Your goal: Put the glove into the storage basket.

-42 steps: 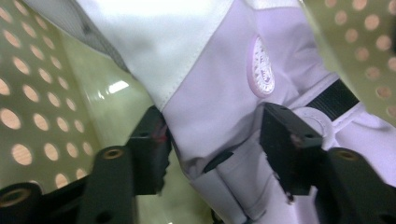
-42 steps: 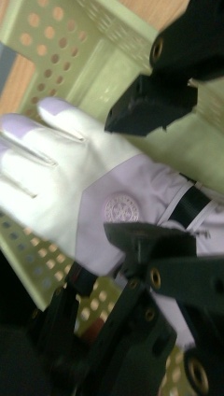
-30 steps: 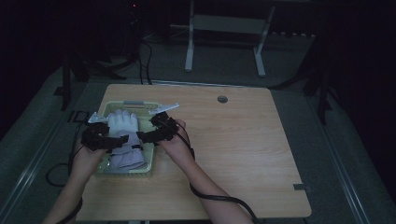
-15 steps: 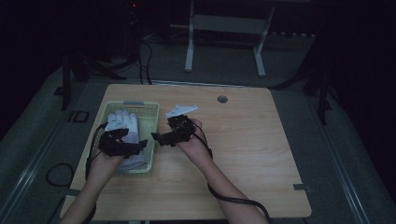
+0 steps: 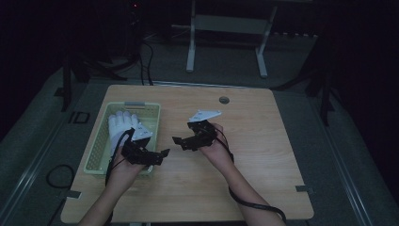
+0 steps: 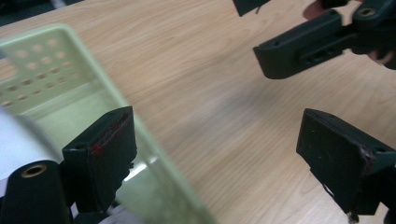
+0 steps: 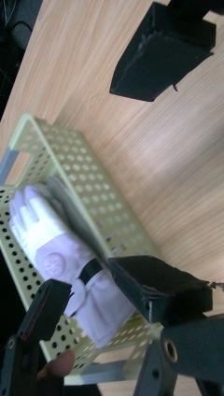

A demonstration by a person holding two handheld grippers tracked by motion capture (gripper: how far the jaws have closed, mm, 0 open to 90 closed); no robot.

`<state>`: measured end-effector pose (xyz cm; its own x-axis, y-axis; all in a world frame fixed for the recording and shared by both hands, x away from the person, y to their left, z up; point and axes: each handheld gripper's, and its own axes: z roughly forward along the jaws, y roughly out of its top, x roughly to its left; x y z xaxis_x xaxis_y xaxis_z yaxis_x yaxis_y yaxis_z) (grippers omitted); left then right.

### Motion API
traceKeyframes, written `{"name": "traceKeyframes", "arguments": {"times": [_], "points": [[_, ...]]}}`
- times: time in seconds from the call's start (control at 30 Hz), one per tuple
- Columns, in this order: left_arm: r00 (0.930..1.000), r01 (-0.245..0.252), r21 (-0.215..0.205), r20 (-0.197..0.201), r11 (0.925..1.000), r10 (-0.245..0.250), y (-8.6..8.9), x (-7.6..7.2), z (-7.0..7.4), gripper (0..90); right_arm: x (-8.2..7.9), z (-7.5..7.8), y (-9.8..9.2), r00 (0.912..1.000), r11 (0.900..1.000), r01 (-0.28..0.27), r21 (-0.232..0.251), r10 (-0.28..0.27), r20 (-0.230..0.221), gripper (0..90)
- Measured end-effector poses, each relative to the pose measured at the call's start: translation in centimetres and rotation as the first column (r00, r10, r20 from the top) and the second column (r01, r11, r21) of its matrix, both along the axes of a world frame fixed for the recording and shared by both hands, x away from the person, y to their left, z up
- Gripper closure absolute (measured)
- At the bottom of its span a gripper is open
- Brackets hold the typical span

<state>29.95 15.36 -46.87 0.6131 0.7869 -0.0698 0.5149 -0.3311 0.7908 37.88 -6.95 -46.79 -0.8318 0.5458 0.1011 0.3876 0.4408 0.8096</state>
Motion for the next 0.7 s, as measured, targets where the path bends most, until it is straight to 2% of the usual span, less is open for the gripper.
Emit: {"name": "traceKeyframes", "arguments": {"times": [0.1, 0.13, 0.17, 0.27, 0.4, 0.43, 0.63, 0.7], "points": [[0.9998, 0.019, 0.002, 0.003, 0.9998, -0.019, -0.7, -0.1, -0.2, 12.5, 0.0, -0.1, -0.8, 0.9999, 1.000, 0.011, -0.014, -0.010, 0.008, 14.4], [0.9990, 0.044, -0.001, 0.000, 0.9990, -0.044, -1.4, -0.2, -0.4, 12.5, 0.0, -0.3, -1.7, 0.9998, 1.000, 0.018, -0.014, -0.018, 0.004, 14.4], [0.9990, 0.044, -0.001, 0.000, 0.9990, -0.044, -1.4, -0.2, -0.4, 12.5, 0.0, -0.3, -1.7, 0.9998, 1.000, 0.018, -0.014, -0.018, 0.004, 14.4], [0.9968, 0.080, -0.015, -0.006, 0.9967, -0.080, -2.7, -0.4, -0.8, 12.5, 0.0, -0.8, -3.4, 0.9993, 0.999, 0.036, -0.014, -0.036, 0.007, 14.3], [0.9944, 0.105, -0.017, -0.011, 0.9943, -0.105, -3.5, -0.5, -1.0, 12.5, 0.0, -1.3, -4.3, 0.9988, 0.999, 0.049, -0.014, -0.049, 0.006, 14.4], [0.9918, 0.125, -0.033, -0.025, 0.9917, -0.125, -4.0, -0.5, -1.2, 12.5, 0.0, -1.7, -4.9, 0.9987, 0.999, 0.051, 0.000, -0.051, 0.001, 14.3], [0.9817, 0.187, -0.018, -0.032, 0.9822, -0.188, -5.9, -1.2, -2.2, 12.5, -0.2, -3.4, -7.1, 0.9981, 0.998, 0.062, -0.010, -0.062, -0.003, 14.4], [0.9762, 0.212, -0.018, -0.041, 0.9770, -0.213, -6.5, -1.4, -2.6, 12.5, -0.4, -3.8, -7.7, 0.9978, 0.998, 0.066, -0.011, -0.066, -0.009, 14.4]]}}
